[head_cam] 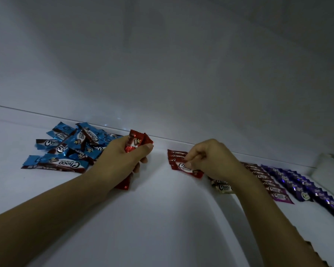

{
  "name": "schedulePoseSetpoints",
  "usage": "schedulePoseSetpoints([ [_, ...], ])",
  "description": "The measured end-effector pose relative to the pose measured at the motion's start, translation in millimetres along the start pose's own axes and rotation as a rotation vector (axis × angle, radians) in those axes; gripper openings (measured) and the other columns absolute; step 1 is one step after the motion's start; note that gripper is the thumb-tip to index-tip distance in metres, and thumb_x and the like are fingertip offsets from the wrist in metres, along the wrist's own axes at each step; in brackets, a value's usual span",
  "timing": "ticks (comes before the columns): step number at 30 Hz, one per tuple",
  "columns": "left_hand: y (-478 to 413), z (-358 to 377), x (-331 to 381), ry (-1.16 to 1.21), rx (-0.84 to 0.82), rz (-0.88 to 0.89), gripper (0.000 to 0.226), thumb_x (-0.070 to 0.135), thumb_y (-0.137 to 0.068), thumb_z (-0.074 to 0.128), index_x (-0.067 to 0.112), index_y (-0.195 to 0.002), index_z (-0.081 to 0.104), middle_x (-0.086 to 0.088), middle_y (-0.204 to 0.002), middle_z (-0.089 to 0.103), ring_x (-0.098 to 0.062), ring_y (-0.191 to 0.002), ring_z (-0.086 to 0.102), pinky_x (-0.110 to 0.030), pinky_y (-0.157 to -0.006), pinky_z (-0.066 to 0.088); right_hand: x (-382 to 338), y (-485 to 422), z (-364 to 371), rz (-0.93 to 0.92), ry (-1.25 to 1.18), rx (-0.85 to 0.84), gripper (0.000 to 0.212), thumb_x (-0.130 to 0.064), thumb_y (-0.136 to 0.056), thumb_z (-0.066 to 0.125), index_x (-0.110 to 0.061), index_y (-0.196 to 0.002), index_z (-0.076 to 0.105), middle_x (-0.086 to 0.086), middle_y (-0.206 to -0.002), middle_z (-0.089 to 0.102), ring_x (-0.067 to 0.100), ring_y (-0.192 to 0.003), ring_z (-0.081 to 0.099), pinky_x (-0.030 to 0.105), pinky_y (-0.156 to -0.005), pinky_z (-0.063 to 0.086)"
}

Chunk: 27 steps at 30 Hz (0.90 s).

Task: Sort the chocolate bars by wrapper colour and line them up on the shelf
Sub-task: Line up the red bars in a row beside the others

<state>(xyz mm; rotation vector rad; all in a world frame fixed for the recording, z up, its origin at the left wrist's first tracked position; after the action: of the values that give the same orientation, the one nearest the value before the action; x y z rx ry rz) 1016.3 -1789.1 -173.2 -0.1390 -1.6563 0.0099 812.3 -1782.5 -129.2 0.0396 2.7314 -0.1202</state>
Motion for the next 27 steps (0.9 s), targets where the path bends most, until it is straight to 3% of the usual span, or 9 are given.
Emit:
schedulePoseSetpoints([
  [4,1.0,1.0,0.2,-0.016,-0.010,0.011,0.018,0.031,-0.090,0.061,0.016,-0.078,0.060,0.016,-0.047,0.060,0.003,-0.038,0.051,-0.011,-0.040,0.039,0.8,-3.0,6.2,-0.082,0.155,0.094,0.008,-0.029,-0.077,0.076,-0.036,-0.078,0.073,-0.025,-0.072,0.057,0.004,-0.089,0.056,0.033,-0.101,0.034],
  [9,0.9,1.3,0.9,-0.042,-0.013,0.020,0.019,0.032,-0.090,0.060,0.018,-0.078,0.059,0.018,-0.046,0.059,0.004,-0.038,0.051,-0.010,-0.042,0.037,1.1,-5.6,12.7,-0.154,0.197,0.177,0.008,-0.029,-0.080,0.072,-0.036,-0.083,0.073,-0.024,-0.074,0.051,0.001,-0.087,0.044,0.028,-0.085,0.021],
  [13,1.2,2.1,0.9,-0.052,-0.019,0.024,0.018,0.033,-0.089,0.060,0.020,-0.078,0.058,0.019,-0.046,0.059,0.005,-0.039,0.051,-0.011,-0.044,0.038,3.6,-7.1,17.2,-0.145,0.182,0.168,0.007,-0.030,-0.081,0.071,-0.035,-0.085,0.070,-0.019,-0.084,0.058,0.006,-0.097,0.051,0.028,-0.085,0.021],
  [19,1.6,2.1,0.7,-0.055,-0.021,0.022,0.018,0.033,-0.089,0.061,0.020,-0.078,0.058,0.019,-0.047,0.060,0.005,-0.039,0.051,-0.010,-0.043,0.038,8.6,-9.7,20.4,-0.124,0.231,0.113,0.025,-0.036,-0.085,0.067,-0.036,-0.110,0.067,-0.011,-0.114,0.061,0.015,-0.114,0.047,0.033,-0.090,0.022],
  [27,1.3,2.1,1.9,-0.060,-0.010,0.031,0.017,0.033,-0.089,0.062,0.020,-0.078,0.059,0.018,-0.049,0.061,0.005,-0.039,0.051,-0.021,-0.054,0.039,8.8,-11.2,20.7,-0.141,0.263,0.109,0.022,-0.036,-0.084,0.068,-0.034,-0.105,0.061,-0.010,-0.099,0.044,0.016,-0.109,0.044,0.033,-0.091,0.025],
])
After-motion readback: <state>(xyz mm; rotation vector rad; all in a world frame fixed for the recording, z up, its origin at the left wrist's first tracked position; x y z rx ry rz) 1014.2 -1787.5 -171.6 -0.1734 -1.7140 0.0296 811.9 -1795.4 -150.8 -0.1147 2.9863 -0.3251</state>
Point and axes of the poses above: each hand's wrist, its own y-axis away from the middle knuckle, its own z-axis out of the palm, x = y × z, the point moved 6 cm from there along -y, towards the middle knuckle
